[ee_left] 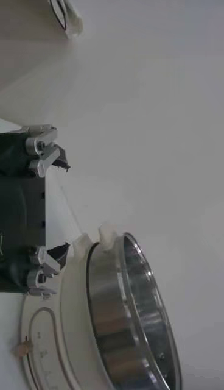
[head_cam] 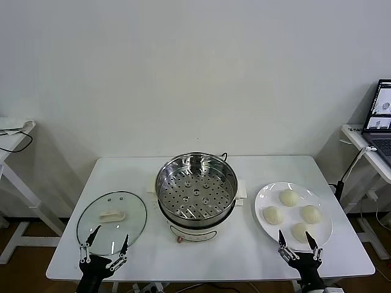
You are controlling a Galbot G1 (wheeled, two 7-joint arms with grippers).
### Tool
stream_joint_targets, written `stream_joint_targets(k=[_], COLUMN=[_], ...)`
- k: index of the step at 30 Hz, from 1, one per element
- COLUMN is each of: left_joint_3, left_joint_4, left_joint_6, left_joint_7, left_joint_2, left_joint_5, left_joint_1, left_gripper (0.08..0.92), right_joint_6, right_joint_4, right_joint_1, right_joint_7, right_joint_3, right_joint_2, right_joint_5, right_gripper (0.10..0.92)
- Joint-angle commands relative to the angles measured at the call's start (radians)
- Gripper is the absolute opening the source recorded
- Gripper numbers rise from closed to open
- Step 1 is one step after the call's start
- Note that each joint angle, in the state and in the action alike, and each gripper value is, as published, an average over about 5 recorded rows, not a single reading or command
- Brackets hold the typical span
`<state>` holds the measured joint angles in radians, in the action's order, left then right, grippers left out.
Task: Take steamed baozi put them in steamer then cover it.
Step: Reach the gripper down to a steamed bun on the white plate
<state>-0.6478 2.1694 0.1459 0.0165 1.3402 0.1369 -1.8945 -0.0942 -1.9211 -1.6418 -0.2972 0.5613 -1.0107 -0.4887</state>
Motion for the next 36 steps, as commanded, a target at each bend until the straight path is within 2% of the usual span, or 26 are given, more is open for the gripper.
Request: stream_joint_targets(k=[1, 7, 10, 12, 15, 18, 22, 26, 30, 36], left_joint_3=[0.006, 0.008, 0.007, 0.005, 0.002, -0.001, -0.002, -0.003, -0.005, -0.007], left_joint_4=[0.012, 0.015, 0.018, 0.020, 0.025, 0.029, 0.030, 0.027, 0.024, 0.018], left_joint_6=[0.001, 0.001, 0.002, 0.004, 0.004, 0.004, 0.005, 0.004, 0.002, -0.002], left_joint_7=[-0.004, -0.007, -0.009, -0.011, -0.012, -0.013, -0.020, -0.026, -0.028, -0.031], left_joint_2=[0.001, 0.000, 0.000, 0.000, 0.000, 0.000, 0.002, 0.005, 0.009, 0.015], left_joint_5=[0.004, 0.005, 0.004, 0.003, 0.001, 0.000, -0.002, -0.003, -0.004, -0.009], left_joint_1=[0.000, 0.006, 0.010, 0.012, 0.013, 0.013, 0.014, 0.016, 0.016, 0.016], left_gripper=[0.823, 0.823, 0.823, 0.823, 0.823, 0.823, 0.823, 0.823, 0.823, 0.823], right_joint_6=[0.128, 0.155, 0.157, 0.165, 0.185, 0.220, 0.244, 0.179, 0.101, 0.035], right_joint_4=[0.034, 0.191, 0.338, 0.437, 0.560, 0.659, 0.767, 0.881, 0.974, 1.043], right_joint_1=[0.159, 0.459, 0.645, 0.765, 0.906, 1.030, 1.207, 1.431, 1.603, 1.714], right_joint_7=[-0.060, -0.006, 0.023, 0.092, 0.312, 0.589, 0.974, 1.324, 1.530, 1.687], right_joint_3=[0.034, -0.055, -0.186, -0.281, -0.386, -0.498, -0.676, -0.870, -1.039, -1.142], right_joint_2=[0.054, 0.207, 0.287, 0.334, 0.385, 0.440, 0.489, 0.486, 0.448, 0.367], right_joint_5=[-0.007, -0.105, -0.191, -0.245, -0.279, -0.250, -0.136, 0.049, 0.240, 0.497], right_gripper=[0.823, 0.823, 0.823, 0.823, 0.823, 0.823, 0.823, 0.823, 0.823, 0.823])
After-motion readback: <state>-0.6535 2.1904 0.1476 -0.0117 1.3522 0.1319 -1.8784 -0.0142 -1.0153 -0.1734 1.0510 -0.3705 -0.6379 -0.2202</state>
